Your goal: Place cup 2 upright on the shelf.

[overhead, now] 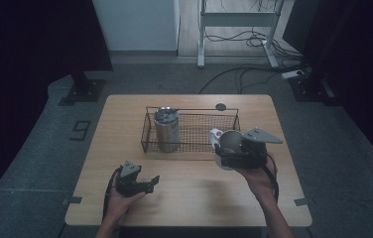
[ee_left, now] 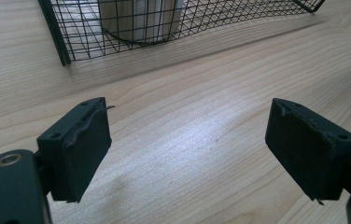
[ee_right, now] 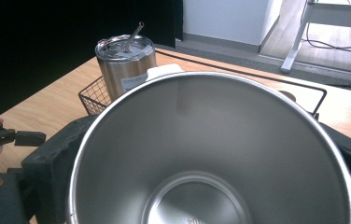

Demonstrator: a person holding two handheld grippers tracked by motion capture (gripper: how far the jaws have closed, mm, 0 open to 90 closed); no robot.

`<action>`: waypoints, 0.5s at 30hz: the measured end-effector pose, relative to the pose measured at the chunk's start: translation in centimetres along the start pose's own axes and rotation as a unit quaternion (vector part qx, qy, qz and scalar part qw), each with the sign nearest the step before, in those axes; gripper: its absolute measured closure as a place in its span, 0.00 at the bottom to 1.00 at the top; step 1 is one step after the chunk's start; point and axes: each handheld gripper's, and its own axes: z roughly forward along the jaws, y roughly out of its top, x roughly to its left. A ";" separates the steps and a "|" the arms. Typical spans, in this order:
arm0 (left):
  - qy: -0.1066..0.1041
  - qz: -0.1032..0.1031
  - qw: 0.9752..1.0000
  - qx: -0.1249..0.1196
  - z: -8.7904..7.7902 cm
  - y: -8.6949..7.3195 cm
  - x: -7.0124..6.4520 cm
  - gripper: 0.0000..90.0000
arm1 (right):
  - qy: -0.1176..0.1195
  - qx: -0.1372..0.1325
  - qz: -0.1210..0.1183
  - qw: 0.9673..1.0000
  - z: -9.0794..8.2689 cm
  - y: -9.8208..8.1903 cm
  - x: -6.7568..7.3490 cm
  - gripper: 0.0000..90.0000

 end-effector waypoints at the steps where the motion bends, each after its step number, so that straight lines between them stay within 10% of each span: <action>1: 0.000 0.001 1.000 0.000 0.0 0.0 0.0 0.16 | 0.001 0.001 0.000 1.000 0.1 0.1 0.0 0.06; 15: 0.000 -0.002 1.000 0.000 0.0 -0.1 0.1 0.16 | 0.005 0.008 -0.003 1.000 1.9 2.0 0.3 0.06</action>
